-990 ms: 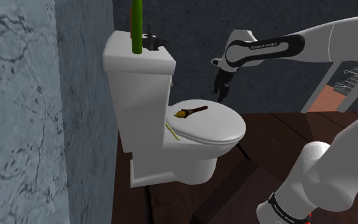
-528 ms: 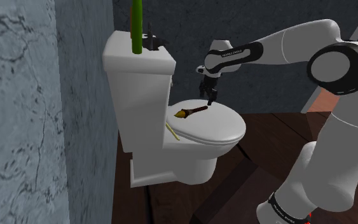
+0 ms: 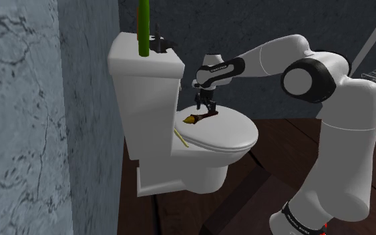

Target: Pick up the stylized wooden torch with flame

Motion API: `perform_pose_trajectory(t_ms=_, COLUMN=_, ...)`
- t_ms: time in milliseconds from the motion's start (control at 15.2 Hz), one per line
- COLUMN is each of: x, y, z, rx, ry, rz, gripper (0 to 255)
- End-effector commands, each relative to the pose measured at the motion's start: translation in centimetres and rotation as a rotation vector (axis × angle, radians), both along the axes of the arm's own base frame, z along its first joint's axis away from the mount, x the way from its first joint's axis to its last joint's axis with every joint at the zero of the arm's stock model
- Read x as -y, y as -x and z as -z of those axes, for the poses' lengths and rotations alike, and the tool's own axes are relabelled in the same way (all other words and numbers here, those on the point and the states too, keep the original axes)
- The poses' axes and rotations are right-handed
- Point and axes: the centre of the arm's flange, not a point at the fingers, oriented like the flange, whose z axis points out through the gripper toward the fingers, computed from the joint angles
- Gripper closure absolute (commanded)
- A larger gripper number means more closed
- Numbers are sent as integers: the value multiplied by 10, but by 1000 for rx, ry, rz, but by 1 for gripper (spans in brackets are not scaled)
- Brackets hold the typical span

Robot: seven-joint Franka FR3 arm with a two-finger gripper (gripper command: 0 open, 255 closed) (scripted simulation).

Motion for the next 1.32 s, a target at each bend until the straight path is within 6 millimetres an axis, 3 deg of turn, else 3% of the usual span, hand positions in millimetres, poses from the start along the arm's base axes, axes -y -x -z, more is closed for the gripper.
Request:
perform_pose_trajectory(t_ms=0, x=0, y=-1, z=11, rx=-1, ry=1, rz=-11, gripper=0)
perform_pose_trajectory(t_ms=396, x=0, y=-1, z=35, rx=-1, ry=1, rz=-11, gripper=0)
perform_pose_trajectory(t_ms=462, x=0, y=-1, z=35, rx=-1, ry=1, rz=-11, gripper=255)
perform_pose_trajectory(t_ms=1056, x=0, y=-1, z=35, rx=-1, ry=1, rz=-11, gripper=255)
perform_pose_trajectory(t_ms=1254, x=0, y=-1, z=20, rx=-1, ry=1, rz=-11, gripper=255)
